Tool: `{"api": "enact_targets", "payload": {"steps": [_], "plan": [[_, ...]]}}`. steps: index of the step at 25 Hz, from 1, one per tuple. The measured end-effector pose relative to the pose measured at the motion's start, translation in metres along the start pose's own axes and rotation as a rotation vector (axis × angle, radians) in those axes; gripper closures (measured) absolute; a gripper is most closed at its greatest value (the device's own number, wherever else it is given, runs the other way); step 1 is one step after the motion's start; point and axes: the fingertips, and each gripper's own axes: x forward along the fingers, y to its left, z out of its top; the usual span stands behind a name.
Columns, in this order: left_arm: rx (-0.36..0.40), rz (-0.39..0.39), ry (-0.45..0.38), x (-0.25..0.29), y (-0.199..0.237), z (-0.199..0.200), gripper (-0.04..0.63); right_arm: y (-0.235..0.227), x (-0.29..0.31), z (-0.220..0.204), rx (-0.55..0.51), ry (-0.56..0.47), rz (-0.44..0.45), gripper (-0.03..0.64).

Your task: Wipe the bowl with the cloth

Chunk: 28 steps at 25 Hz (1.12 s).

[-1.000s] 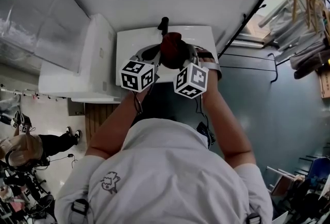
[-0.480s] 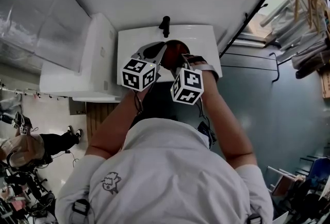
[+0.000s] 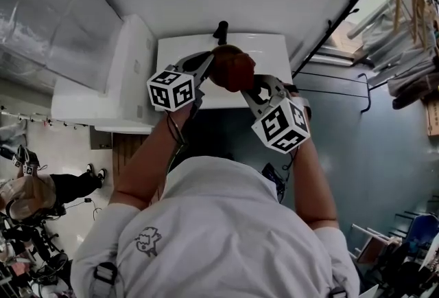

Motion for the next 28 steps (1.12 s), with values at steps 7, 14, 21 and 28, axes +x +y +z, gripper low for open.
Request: {"api": "enact_targets", "payload": {"steps": [7,14,21,28], "plan": [[-0.233,-0.152,-0.034,-0.013,-0.005,-0.004,0.572,-0.023,-0.056,0.017,0.068,-0.121,-0.073,0.566],[-0.56,-0.362,-0.126,-0.031,-0.005,-0.006,0.572,-0.038,-0.083,0.011,0.092,-0.124,-0.126,0.566],[-0.678,-0.539,-0.134,-0.03,-0.039,-0.006,0.572,-0.006,-0.058,0.014,0.059,-0.097,-0.011,0.566],[-0.476,-0.515,-0.008,-0.034,-0.06,-0.03,0.566,0.016,-0.054,0.04,0.03,-0.156,0.053,0.566]]}}
